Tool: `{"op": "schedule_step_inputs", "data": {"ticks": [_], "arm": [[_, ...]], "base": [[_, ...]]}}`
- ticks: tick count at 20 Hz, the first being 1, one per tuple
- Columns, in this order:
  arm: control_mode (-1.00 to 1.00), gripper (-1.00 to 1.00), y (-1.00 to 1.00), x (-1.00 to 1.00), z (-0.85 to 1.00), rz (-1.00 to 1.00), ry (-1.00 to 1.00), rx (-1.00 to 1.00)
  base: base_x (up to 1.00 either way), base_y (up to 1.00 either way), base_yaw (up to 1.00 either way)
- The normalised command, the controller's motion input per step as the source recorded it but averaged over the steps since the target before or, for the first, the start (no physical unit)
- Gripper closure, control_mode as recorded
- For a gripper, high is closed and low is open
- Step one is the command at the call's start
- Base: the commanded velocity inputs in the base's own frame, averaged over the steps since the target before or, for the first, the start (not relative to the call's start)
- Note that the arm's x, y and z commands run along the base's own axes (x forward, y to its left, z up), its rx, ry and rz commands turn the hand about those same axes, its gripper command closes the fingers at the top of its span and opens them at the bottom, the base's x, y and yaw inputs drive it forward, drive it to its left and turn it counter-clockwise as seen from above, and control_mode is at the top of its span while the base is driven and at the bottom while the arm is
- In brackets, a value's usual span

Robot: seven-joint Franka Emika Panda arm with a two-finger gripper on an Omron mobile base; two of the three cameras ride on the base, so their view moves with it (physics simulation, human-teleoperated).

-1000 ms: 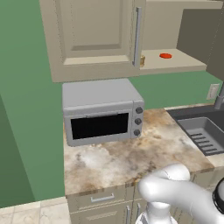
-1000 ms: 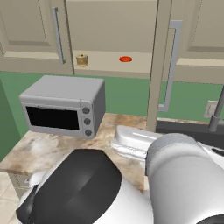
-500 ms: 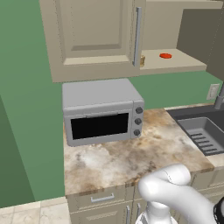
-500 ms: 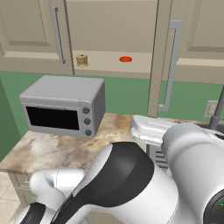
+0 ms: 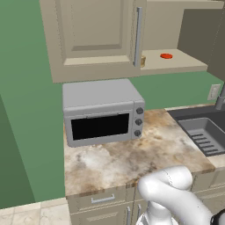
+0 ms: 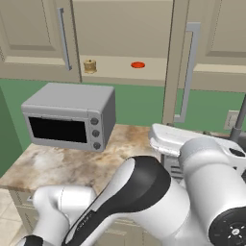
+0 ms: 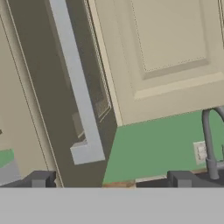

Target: Pick the candle and candle from the dining table and place them in the open cabinet. Close the cabinet after placing the objects.

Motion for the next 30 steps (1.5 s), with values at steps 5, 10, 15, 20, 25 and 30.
{"op": "schedule_step_inputs", "data": {"ticks": [5,10,15,20,25,30], "arm": [[-1.0,-1.0,-0.29,0.34,0.0,0.12,0.0,0.07],[-1.0,-1.0,-0.22,0.05,0.0,0.19,0.0,0.07],[-1.0,-1.0,-0.09,0.0,0.0,0.25,0.0,0.07],[-1.0,-1.0,-0.05,0.0,0.0,0.29,0.0,0.07],[-1.0,-1.0,-0.16,0.31,0.0,0.23,0.0,0.04],[-1.0,-1.0,-0.26,0.54,-0.02,0.16,0.0,0.01]], "base": [[0.0,0.0,0.0],[0.0,0.0,0.0],[0.0,0.0,0.0],[0.0,0.0,0.0],[0.0,0.0,0.0],[0.0,0.0,0.0]]}}
